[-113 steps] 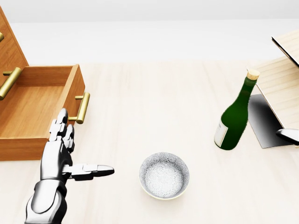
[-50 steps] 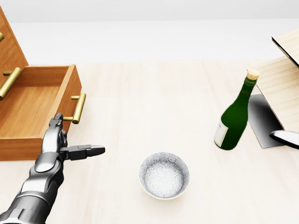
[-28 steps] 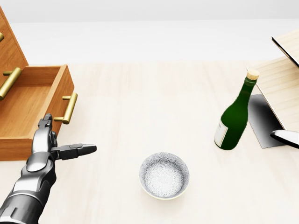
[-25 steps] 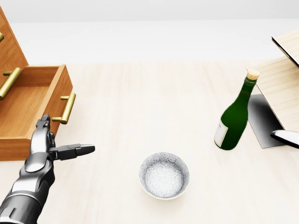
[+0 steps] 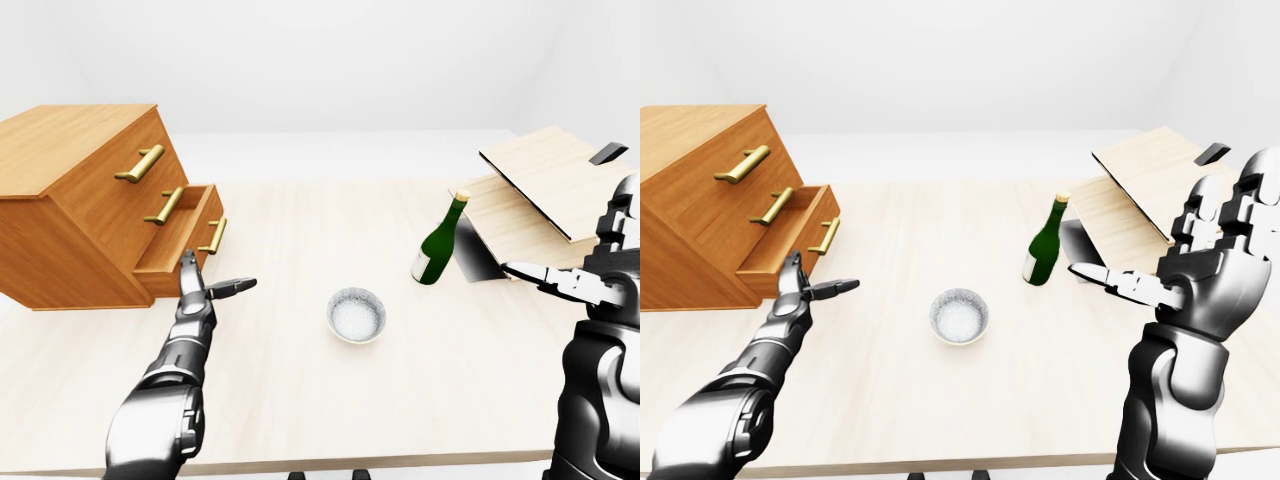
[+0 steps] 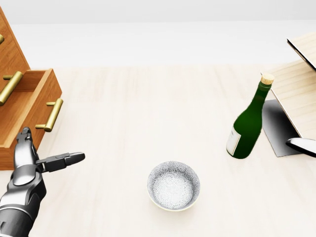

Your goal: Close the bottom drawer of the cabinet.

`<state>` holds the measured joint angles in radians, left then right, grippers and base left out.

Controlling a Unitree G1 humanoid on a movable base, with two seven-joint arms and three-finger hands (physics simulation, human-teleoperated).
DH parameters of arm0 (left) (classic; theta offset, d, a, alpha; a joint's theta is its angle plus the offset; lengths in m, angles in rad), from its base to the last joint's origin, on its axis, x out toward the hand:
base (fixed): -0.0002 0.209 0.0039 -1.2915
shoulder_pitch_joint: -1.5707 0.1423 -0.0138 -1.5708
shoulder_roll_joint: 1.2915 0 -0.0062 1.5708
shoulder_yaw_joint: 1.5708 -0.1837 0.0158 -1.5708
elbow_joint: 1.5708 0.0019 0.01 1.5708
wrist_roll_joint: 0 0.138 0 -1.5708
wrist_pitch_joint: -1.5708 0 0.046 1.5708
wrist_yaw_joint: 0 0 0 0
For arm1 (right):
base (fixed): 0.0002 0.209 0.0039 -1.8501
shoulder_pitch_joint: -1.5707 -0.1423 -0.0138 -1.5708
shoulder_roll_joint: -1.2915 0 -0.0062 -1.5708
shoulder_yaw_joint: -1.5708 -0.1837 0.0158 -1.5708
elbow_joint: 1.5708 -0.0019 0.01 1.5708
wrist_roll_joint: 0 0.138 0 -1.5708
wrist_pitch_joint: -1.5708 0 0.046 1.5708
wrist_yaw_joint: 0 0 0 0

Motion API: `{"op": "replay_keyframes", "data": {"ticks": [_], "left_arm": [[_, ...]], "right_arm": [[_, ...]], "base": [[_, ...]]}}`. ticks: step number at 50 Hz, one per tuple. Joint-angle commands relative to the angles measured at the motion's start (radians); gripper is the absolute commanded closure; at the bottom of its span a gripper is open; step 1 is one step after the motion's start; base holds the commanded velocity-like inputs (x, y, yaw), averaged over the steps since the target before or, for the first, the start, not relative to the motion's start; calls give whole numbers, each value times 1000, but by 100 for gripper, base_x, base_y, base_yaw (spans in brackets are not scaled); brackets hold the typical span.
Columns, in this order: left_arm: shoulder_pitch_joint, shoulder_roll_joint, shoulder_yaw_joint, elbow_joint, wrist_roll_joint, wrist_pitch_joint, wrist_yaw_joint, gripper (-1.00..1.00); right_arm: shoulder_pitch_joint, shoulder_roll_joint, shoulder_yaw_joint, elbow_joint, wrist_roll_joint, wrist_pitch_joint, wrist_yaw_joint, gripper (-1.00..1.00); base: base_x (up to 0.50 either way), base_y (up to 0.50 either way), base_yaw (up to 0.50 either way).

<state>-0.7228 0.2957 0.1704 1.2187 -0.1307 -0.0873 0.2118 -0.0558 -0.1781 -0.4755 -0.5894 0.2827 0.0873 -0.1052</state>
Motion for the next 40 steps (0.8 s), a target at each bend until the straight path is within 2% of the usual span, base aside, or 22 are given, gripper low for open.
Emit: {"op": "replay_keyframes", "data": {"ticks": [1, 7, 18, 37, 40], "left_arm": [[3, 32, 46, 20, -21, 0, 84, -100], [2, 44, 58, 19, -44, 0, 124, -100], [3, 54, 60, 23, -62, 0, 151, -100], [17, 93, 95, 16, -115, 0, 310, -100], [20, 101, 97, 21, -118, 0, 312, -100]], "right_arm": [[-1, 0, -1, 1, 1, 0, 0, -100], [-2, -1, -1, 1, 1, 0, -1, -100], [-4, -3, -1, -6, 2, 0, -3, -100], [-4, -5, -4, -2, 3, 0, -3, -100], [-4, -5, -4, -3, 2, 0, -3, -100]], "base": [[0, 0, 0], [0, 0, 0], [0, 0, 0], [0, 0, 0], [0, 0, 0]]}}
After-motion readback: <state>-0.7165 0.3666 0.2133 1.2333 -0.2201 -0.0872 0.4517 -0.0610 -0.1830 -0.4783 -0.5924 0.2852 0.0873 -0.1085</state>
